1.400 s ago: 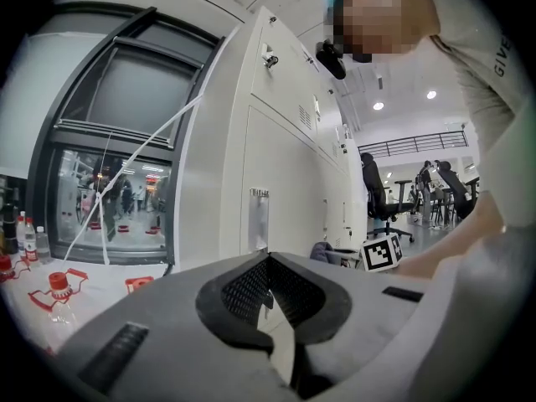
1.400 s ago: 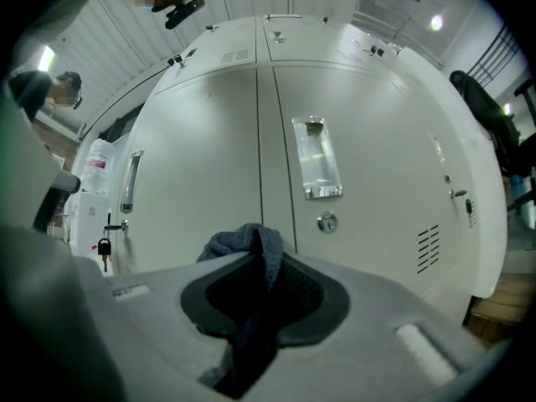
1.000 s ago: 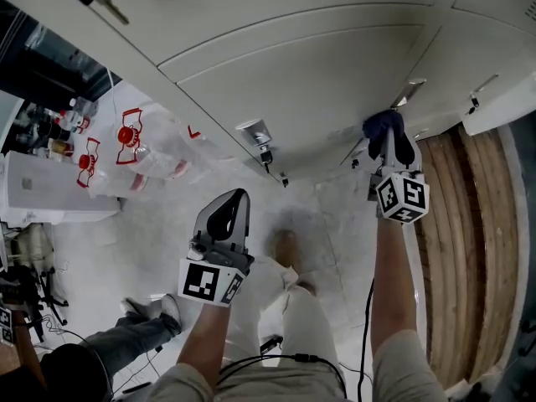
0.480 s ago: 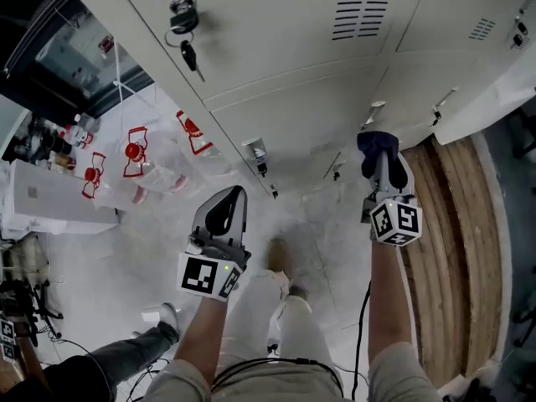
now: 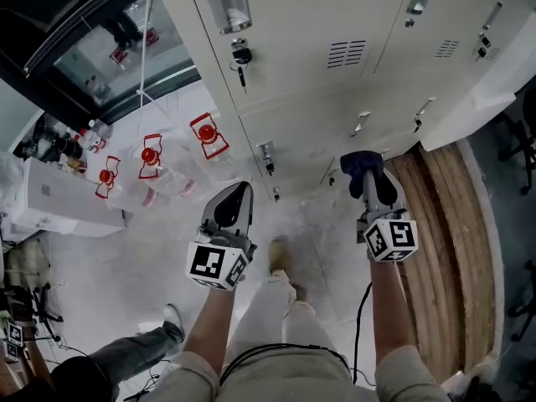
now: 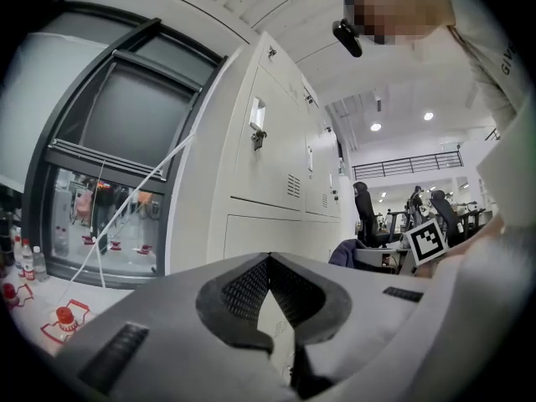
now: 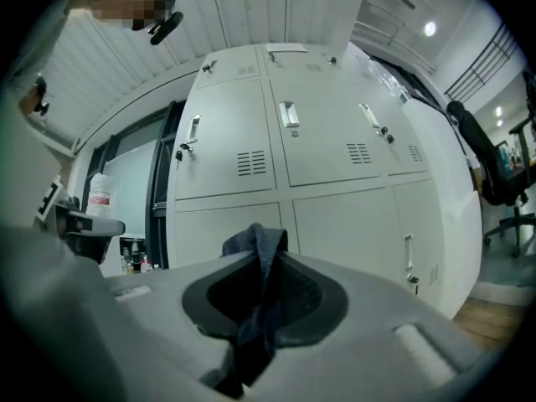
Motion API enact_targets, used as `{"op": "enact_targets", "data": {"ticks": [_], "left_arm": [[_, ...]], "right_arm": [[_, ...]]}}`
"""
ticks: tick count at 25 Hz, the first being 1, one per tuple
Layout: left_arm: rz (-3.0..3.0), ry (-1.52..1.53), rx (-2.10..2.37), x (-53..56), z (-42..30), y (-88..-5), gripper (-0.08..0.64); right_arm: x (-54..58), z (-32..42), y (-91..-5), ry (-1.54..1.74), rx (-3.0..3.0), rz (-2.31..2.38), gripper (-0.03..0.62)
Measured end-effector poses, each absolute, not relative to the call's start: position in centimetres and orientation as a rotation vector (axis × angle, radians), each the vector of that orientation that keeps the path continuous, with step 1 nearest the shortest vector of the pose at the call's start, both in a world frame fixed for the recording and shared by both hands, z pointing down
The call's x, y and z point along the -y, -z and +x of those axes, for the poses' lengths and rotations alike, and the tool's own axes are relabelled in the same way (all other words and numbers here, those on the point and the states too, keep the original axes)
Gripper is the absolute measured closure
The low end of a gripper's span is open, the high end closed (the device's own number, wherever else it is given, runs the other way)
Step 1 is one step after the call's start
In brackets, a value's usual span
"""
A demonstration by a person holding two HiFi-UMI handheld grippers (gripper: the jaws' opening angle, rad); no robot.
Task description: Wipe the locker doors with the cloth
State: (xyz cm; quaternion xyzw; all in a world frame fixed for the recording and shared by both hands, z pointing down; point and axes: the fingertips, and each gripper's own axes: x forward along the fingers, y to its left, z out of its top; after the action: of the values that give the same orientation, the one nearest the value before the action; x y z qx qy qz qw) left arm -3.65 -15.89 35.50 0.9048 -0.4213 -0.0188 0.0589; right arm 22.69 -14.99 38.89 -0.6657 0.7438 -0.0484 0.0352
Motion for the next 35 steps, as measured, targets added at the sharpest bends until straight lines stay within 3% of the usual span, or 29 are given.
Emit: {"op": "enact_targets", "data": {"ticks": [19, 35], "left_arm": [[2.697, 0.064, 1.278, 8.5, -5.5, -28.8, 0.561], [2.773, 0.101, 1.317, 5.4, -8.0, -22.4, 0.561]], "right_arm": [[5.6, 13.7, -27.3, 0.059, -2.524, -1.890, 0.548], [2.0, 12.9, -21.7, -0.017, -2.420, -1.887, 0.548]]}}
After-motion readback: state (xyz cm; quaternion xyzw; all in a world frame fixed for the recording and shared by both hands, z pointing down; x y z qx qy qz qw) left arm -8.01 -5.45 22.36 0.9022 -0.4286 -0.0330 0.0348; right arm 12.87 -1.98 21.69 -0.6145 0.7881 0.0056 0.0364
